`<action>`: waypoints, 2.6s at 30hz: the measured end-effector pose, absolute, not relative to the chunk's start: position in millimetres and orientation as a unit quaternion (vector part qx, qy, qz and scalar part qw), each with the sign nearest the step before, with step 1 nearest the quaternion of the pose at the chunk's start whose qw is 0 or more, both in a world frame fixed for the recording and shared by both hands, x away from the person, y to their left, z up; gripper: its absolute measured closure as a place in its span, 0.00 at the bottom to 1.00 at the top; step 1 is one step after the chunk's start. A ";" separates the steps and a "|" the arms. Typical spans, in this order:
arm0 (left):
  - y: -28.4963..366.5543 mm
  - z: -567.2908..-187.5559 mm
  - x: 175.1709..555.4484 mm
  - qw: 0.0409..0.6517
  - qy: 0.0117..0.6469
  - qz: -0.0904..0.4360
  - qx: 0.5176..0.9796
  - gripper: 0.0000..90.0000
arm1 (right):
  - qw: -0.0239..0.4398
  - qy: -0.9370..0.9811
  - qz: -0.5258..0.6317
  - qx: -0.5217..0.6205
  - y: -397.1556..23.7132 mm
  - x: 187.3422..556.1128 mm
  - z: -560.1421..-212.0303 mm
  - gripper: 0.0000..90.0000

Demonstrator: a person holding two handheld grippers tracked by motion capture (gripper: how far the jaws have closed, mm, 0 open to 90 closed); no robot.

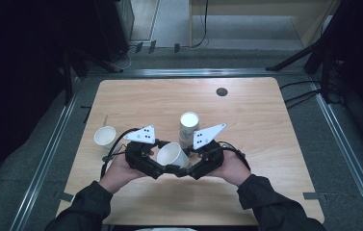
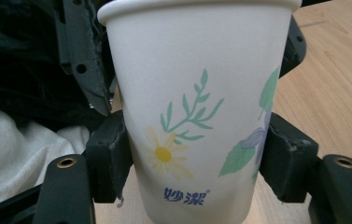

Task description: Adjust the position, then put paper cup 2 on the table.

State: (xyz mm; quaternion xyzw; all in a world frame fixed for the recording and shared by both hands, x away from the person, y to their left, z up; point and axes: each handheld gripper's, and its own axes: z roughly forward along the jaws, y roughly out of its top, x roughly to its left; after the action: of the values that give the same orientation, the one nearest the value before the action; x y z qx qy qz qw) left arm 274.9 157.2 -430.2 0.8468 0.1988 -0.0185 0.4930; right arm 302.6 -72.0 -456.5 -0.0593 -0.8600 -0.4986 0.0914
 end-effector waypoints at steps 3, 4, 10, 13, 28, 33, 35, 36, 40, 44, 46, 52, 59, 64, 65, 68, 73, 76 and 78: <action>157.5 -430.7 274.8 0.494 0.195 -0.025 0.847 0.18 | 0.094 -0.861 -0.496 -0.058 -70.8 302.1 -457.4 0.37; 157.5 -430.9 274.1 0.493 0.196 -0.018 0.847 0.19 | 0.093 -0.861 -0.497 -0.058 -70.6 301.9 -457.4 0.37; 158.8 -429.8 273.7 0.492 0.193 -0.013 0.849 0.27 | 0.094 -0.861 -0.497 -0.058 -70.6 302.2 -457.5 0.38; 158.9 -428.4 273.0 0.493 0.193 -0.008 0.848 0.28 | 0.094 -0.859 -0.499 -0.058 -70.4 302.4 -457.3 0.38; 167.7 -423.1 273.1 0.498 0.196 0.001 0.845 0.30 | 0.082 -0.875 -0.471 -0.074 -69.6 301.0 -459.4 0.21; 175.7 -419.6 275.2 0.503 0.198 0.006 0.841 0.30 | 0.049 -0.875 -0.473 -0.084 -74.4 299.0 -461.8 0.20; 179.1 -419.0 276.1 0.504 0.200 0.005 0.840 0.30 | 0.043 -0.873 -0.477 -0.090 -75.5 297.1 -463.5 0.20; 180.8 -418.5 276.6 0.503 0.201 0.004 0.840 0.30 | 0.036 -0.875 -0.475 -0.087 -75.6 296.0 -464.3 0.20; 187.5 -415.2 276.3 0.503 0.203 0.009 0.840 0.30 | 0.004 -0.886 -0.455 -0.086 -76.7 295.5 -467.7 0.20; 192.6 -414.3 276.1 0.497 0.203 0.017 0.843 0.30 | -0.017 -0.892 -0.443 -0.091 -82.9 298.1 -468.4 0.24; 194.0 -414.8 276.2 0.491 0.204 0.018 0.847 0.30 | -0.020 -0.891 -0.444 -0.095 -87.2 298.9 -467.1 0.24; 195.3 -416.2 274.7 0.473 0.202 0.031 0.857 0.30 | -0.038 -0.890 -0.444 -0.102 -98.2 298.7 -464.3 0.24; 198.6 -418.2 275.4 0.458 0.202 0.035 0.865 0.30 | -0.054 -0.882 -0.453 -0.118 -111.3 298.0 -458.9 0.24; 204.7 -421.2 277.9 0.448 0.210 0.035 0.868 0.29 | -0.064 -0.880 -0.453 -0.131 -122.3 298.2 -457.0 0.24; 206.5 -421.9 277.9 0.446 0.213 0.035 0.869 0.29 | -0.068 -0.879 -0.452 -0.134 -124.2 298.5 -456.6 0.24; 210.1 -423.4 278.2 0.442 0.214 0.039 0.870 0.29 | -0.079 -0.874 -0.456 -0.148 -130.1 300.6 -455.4 0.24; 215.5 -425.2 278.7 0.442 0.220 0.038 0.869 0.29 | -0.083 -0.872 -0.457 -0.157 -136.4 304.8 -454.7 0.24; 218.7 -426.6 278.7 0.438 0.221 0.039 0.870 0.29 | -0.085 -0.871 -0.458 -0.157 -139.1 308.0 -454.1 0.24; 221.1 -428.0 278.3 0.436 0.226 0.040 0.870 0.29 | -0.085 -0.870 -0.459 -0.158 -140.4 309.1 -453.8 0.24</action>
State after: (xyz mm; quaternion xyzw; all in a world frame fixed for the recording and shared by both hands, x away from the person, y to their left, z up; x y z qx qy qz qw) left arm 278.3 221.1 -428.0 0.8701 0.2255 0.0401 0.4363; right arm 309.1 -140.4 -453.8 -0.1585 -0.8702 -0.4587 -0.0845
